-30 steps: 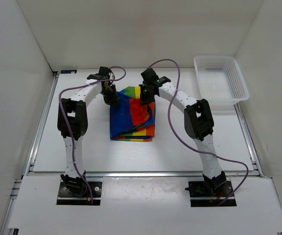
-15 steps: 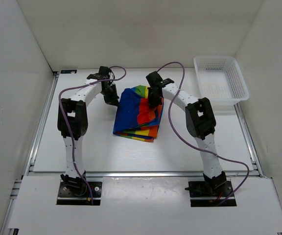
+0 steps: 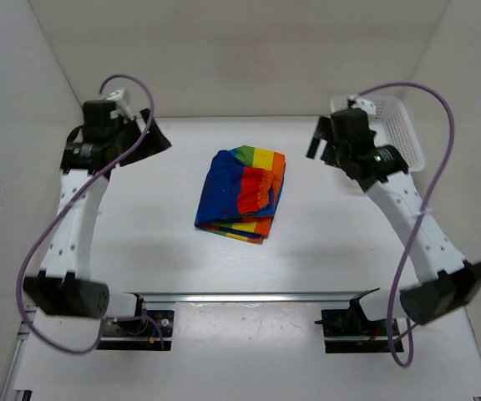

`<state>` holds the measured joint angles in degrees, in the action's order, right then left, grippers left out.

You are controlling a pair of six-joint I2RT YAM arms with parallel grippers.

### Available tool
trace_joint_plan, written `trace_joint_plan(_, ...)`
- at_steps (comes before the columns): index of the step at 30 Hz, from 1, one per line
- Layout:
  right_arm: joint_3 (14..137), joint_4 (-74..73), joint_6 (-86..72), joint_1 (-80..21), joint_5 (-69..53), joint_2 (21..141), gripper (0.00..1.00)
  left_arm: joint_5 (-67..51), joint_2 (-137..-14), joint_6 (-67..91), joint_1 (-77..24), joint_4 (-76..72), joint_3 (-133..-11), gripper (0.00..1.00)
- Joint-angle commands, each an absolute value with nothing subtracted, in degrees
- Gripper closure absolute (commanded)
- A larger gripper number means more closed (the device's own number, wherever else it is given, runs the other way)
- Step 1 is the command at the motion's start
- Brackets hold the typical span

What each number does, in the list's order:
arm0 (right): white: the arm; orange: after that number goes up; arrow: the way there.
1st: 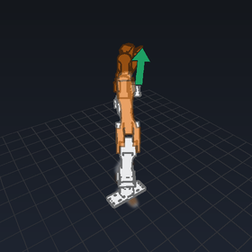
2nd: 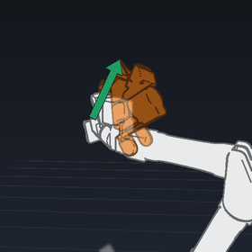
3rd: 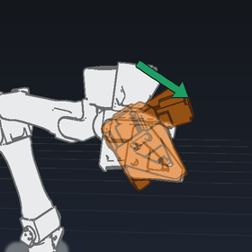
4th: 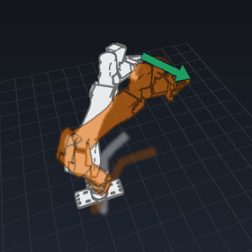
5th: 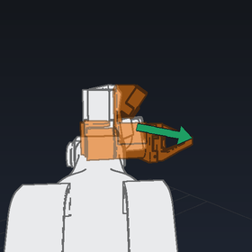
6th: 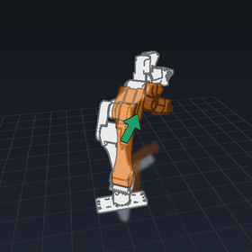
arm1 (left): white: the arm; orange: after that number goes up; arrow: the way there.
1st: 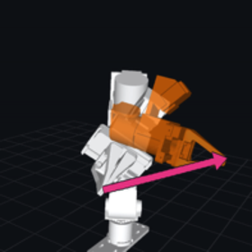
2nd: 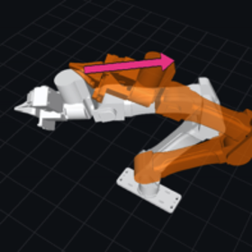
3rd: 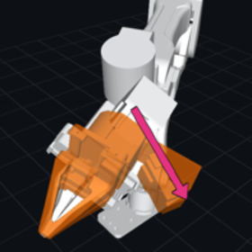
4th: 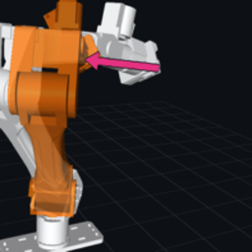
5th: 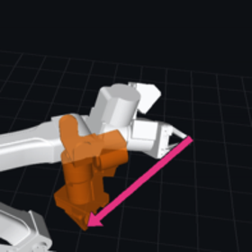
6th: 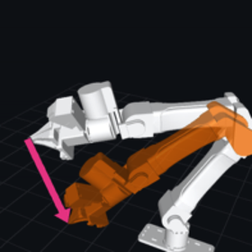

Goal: Fold and stack the shorts
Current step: Fold the shorts

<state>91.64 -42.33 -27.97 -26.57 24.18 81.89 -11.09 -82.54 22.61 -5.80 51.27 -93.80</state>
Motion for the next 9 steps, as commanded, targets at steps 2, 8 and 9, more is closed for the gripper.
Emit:
trace_joint_plan(2,78.7,-50.9,-28.9,-21.9,32.8,73.3,0.05,-4.8,-73.8,22.0,-2.6,56.4,-83.7,0.02)
trace_joint_plan(8,66.6,-54.7,-29.4,-20.0,34.3,60.7,0.09,-3.2,-63.6,23.7,1.3,57.0,-73.3,0.02)
trace_joint_plan(9,65.2,-54.7,-29.4,-20.0,33.8,59.4,0.09,-2.5,-62.9,23.7,1.3,57.0,-72.6,0.02)
